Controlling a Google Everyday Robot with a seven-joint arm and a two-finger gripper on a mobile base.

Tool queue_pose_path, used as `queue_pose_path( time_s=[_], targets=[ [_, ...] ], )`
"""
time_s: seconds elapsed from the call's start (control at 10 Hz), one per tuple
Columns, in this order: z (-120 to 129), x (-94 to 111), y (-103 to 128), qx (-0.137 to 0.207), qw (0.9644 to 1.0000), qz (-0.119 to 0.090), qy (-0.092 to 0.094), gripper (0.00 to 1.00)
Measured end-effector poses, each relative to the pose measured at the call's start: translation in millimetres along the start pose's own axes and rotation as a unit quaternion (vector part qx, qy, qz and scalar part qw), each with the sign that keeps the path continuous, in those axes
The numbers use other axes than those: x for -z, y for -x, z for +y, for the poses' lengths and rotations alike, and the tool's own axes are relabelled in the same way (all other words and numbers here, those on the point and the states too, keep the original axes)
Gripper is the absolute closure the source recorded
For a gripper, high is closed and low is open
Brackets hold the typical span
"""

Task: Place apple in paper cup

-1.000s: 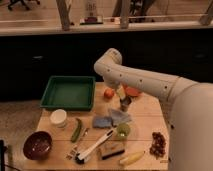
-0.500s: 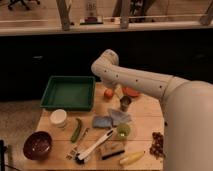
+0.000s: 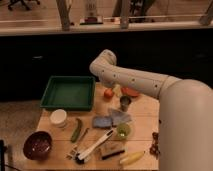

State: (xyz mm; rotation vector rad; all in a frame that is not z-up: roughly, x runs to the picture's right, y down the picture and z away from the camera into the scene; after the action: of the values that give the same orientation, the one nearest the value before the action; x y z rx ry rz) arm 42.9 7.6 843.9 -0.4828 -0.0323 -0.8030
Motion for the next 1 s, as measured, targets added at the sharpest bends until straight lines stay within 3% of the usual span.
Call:
queue_pose_path(
  time_s=[0.3,0.6,1.0],
  targets=[
    [-1,3,-3,-0.014,0.9996,-0.005,-0.023,0.20],
    [-10,3,-10,-0.029,0.9980,-0.026,-0.050,0.20],
    [-27,-2,-9,-0.033,0.9969,-0.040,-0.060,0.20]
  ],
)
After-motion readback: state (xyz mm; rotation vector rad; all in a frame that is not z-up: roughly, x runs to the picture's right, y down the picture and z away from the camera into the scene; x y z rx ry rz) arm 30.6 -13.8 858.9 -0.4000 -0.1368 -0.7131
